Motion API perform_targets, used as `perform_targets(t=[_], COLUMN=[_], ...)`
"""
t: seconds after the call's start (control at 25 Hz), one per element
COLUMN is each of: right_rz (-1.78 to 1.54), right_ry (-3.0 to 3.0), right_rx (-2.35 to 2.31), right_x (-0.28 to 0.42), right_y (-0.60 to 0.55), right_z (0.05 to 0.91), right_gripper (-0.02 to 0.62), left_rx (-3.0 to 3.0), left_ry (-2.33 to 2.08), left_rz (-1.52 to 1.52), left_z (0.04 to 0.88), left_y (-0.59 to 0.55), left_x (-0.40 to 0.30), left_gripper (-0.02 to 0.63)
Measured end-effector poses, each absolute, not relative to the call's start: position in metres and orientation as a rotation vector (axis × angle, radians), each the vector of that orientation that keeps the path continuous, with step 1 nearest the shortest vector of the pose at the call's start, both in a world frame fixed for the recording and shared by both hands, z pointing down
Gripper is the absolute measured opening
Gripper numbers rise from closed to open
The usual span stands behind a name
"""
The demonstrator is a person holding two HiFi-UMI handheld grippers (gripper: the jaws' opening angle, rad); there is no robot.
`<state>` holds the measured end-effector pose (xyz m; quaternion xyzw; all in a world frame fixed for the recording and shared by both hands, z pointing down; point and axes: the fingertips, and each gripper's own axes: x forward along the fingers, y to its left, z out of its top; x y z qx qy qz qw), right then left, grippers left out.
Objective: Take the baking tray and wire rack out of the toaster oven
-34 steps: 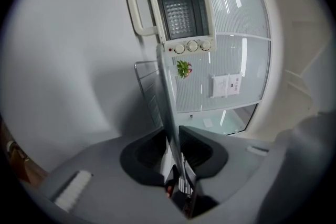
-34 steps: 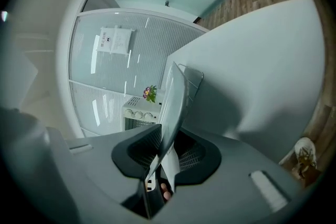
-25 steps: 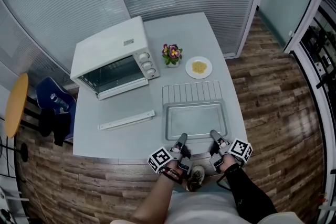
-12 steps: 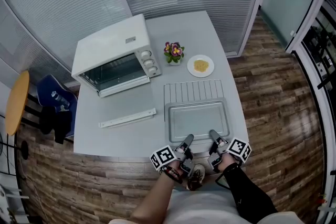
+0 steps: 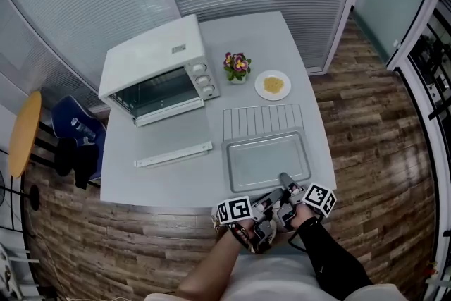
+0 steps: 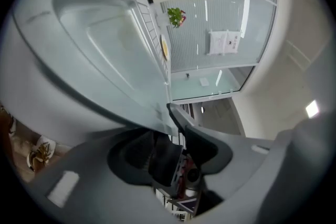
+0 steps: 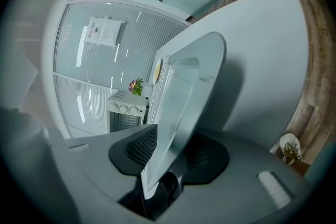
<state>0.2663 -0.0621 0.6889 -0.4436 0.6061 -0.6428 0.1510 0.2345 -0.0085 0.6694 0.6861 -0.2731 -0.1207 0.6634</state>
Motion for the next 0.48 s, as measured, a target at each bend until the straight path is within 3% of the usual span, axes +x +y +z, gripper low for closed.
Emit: perform_targets(t=[0.2, 0.48], right_rz=[-1.864, -1.904], right_ry=[1.801, 1.893], right_rx=[-1.232, -1.173], right_x=[0.258, 0.244], right_y=[-0.058, -0.052], right_z=[0.688, 0.684], right_gripper=[0.124, 0.124], left_rx=[1.530, 1.516], left_ry=[-0.707, -0.800], left_rz=[-0.273, -0.301], left_z=[0.679, 0.681], left_y=[-0.014, -0.027], left_x=[0.220, 0.207], left_gripper=[0.207, 0.090])
